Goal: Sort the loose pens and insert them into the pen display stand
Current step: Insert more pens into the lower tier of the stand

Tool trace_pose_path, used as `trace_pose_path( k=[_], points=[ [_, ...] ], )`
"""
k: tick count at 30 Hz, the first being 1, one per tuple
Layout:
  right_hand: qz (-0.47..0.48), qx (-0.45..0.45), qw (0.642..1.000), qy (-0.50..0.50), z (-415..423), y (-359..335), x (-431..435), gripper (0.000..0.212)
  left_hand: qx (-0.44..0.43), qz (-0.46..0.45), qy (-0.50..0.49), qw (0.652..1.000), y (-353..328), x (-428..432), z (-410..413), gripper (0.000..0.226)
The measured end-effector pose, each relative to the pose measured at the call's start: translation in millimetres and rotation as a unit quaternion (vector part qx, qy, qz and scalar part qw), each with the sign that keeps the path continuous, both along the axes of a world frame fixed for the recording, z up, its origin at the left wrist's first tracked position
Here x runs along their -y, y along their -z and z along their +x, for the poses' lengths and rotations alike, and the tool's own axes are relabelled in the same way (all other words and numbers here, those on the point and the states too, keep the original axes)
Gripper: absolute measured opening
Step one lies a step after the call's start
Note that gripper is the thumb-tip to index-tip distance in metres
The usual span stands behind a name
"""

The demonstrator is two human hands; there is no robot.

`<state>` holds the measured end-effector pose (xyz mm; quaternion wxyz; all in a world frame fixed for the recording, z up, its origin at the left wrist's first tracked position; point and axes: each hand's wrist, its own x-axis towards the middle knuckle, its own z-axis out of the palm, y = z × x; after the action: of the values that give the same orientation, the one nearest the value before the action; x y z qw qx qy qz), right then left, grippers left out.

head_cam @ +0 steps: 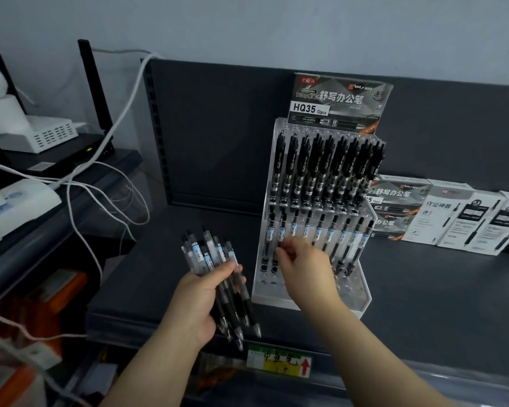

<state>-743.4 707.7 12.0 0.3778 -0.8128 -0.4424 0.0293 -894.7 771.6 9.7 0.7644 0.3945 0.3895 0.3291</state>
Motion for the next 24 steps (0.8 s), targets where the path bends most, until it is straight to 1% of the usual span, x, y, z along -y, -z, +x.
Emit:
trace_pose_path(
  k=[4,8,9,11,13,15,17,18,20,22,24],
  points=[
    [0.004,0.013,1.000,-0.005,0.6,3.0,0.2,0.021,0.007,-0.002,0.001,1.000,-0.1,1.6,-1.1,0.010],
    [0.008,0.008,1.000,-0.007,-0.7,0.4,1.9,0.021,0.012,0.001,0.007,1.000,-1.2,2.3,-2.4,0.013],
    [0.020,-0.007,1.000,0.002,-1.4,-0.4,3.8,0.021,0.013,0.002,0.008,1.000,-1.3,2.3,-2.9,0.013],
    [0.070,-0.065,0.995,0.029,-4.6,-3.9,10.6,0.022,0.013,0.005,0.012,1.000,-2.0,2.7,-3.7,0.012],
    [0.104,-0.103,0.989,0.030,-11.6,-9.6,18.3,0.017,0.012,0.010,0.017,1.000,-2.8,4.0,-3.6,0.007],
    [0.069,-0.120,0.990,-0.030,-22.3,-15.6,23.9,0.008,0.014,0.013,0.023,1.000,-3.2,5.5,-2.9,0.011],
    [-0.003,-0.151,0.982,-0.117,-35.1,-19.2,26.4,0.007,0.018,0.012,0.028,0.999,-3.5,6.2,-1.5,0.009],
    [-0.027,-0.172,0.974,-0.144,-39.5,-19.4,26.6,0.008,0.019,0.010,0.029,0.999,-3.4,6.2,-0.7,0.013],
    [-0.045,-0.200,0.967,-0.152,-42.5,-19.5,26.5,0.012,0.018,0.005,0.029,0.999,-2.8,6.4,0.8,0.021],
    [-0.051,-0.207,0.967,-0.143,-40.9,-20.2,27.3,0.010,0.021,0.005,0.033,0.999,-2.6,7.6,1.6,0.027],
    [-0.031,-0.211,0.969,-0.126,-37.5,-22.5,29.6,0.005,0.026,0.007,0.032,0.999,-3.5,8.6,2.2,0.021]
  ],
)
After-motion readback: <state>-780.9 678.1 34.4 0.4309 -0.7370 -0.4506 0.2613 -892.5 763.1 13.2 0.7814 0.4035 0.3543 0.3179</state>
